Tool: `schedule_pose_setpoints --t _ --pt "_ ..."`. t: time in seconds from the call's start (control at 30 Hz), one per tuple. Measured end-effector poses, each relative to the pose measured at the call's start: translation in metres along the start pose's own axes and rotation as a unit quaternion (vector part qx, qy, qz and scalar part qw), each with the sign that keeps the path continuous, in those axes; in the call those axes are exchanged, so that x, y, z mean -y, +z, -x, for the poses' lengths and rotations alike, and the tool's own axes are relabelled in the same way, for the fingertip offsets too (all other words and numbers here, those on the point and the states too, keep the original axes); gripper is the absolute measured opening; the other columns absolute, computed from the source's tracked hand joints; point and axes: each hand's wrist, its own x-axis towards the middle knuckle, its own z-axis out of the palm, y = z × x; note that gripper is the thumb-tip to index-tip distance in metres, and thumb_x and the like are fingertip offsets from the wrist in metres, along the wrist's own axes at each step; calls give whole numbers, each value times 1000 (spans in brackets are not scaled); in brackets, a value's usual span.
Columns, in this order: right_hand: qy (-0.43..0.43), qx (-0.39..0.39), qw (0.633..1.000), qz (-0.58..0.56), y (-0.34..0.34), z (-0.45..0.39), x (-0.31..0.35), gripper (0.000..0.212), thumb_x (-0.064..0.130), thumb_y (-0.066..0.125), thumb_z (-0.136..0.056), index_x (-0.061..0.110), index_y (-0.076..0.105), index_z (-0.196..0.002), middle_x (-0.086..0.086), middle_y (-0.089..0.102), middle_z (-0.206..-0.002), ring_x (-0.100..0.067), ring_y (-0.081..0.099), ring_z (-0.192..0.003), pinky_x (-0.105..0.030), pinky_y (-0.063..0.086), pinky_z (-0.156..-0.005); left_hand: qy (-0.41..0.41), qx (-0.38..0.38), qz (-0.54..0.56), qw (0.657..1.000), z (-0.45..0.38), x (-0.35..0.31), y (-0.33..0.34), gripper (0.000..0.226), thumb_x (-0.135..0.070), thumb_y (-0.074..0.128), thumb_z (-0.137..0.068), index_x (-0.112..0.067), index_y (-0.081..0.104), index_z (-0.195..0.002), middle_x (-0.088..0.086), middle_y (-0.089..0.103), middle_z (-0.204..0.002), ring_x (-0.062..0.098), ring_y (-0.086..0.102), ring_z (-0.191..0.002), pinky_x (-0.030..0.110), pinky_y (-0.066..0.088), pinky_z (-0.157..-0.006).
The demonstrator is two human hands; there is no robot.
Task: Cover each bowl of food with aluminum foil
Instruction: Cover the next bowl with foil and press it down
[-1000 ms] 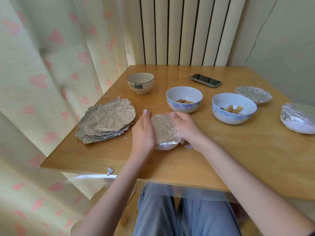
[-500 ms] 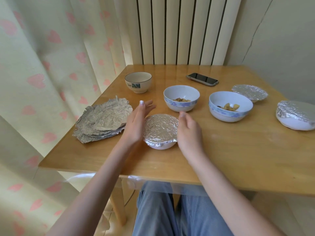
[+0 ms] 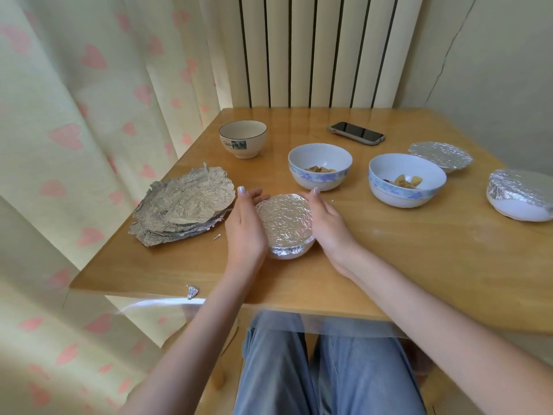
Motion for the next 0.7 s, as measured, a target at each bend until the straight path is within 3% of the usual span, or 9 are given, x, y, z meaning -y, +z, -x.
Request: schedule_pose_setpoints --t 0.07,0.17,0.27,0.33,0.37,0.43,0.53,0.6,0.7 --pt "15 32 998 -47 -6 -3 1 50 53 25 -99 24 57 -123 0 57 -133 -13 51 -124 -37 36 -110 -17 -23 21 999 8 -2 3 54 -37 18 -107 -11 63 -122 -2 67 -110 13 57 -107 20 38 -88" --pt "60 41 991 -114 -18 -3 4 61 55 15 -99 18 49 -134 1 54 -136 -13 52 -122 -36 39 -102 -7 -13 12 1000 10 -2 -2 54 -40 17 -106 -13 58 -128 -2 65 -116 13 55 -113 23 35 -92" --pt "32 -58 997 -44 -22 7 8 52 50 23 -101 21 49 -135 6 53 -133 -7 53 -108 -23 49 -81 56 -1 -21 998 2 0 -15 59 -48 18 -102 -13 53 -135 0 60 -130 12 51 -123 27 35 -105" --pt "-2 -129 992 -14 -15 16 9 43 41 30 -102 20 49 -135 4 54 -130 -10 52 -107 -28 49 -91 84 35 -24 996 -10 0 -21 62 -51 18 -98 -16 52 -136 -1 59 -132 10 50 -127 34 33 -112" --pt "-12 -144 990 -9 -8 20 9 41 37 31 -103 19 47 -137 3 52 -134 -12 49 -116 -26 40 -101 88 64 -20 994 -15 0 -22 62 -52 18 -97 -18 52 -135 -3 59 -131 8 50 -127 35 32 -114" --pt "-33 -138 990 11 7 25 10 42 30 31 -103 15 41 -141 2 46 -142 -13 41 -130 -15 27 -98 74 120 -7 990 -20 -1 -18 61 -55 19 -94 -22 52 -132 -4 61 -129 3 51 -126 36 31 -115" --pt "-24 -136 990 39 21 24 4 43 29 30 -103 15 36 -144 -1 43 -145 -17 38 -133 -25 27 -105 34 145 12 989 -19 3 -11 63 -68 22 -87 -30 58 -122 -6 68 -119 5 57 -119 43 37 -111" --pt "-12 -136 990 33 21 23 1 42 32 29 -103 16 39 -141 -1 47 -140 -18 42 -128 -26 31 -100 9 131 16 991 -19 6 -8 64 -77 23 -80 -36 62 -112 -6 72 -110 13 62 -114 47 42 -106" --pt "-8 -130 991 -2 18 24 1 43 36 26 -104 13 46 -134 5 51 -114 -14 46 -117 -21 29 -90 -12 108 22 994 -17 7 -6 64 -79 23 -78 -37 63 -105 -6 73 -106 17 63 -112 48 43 -105"
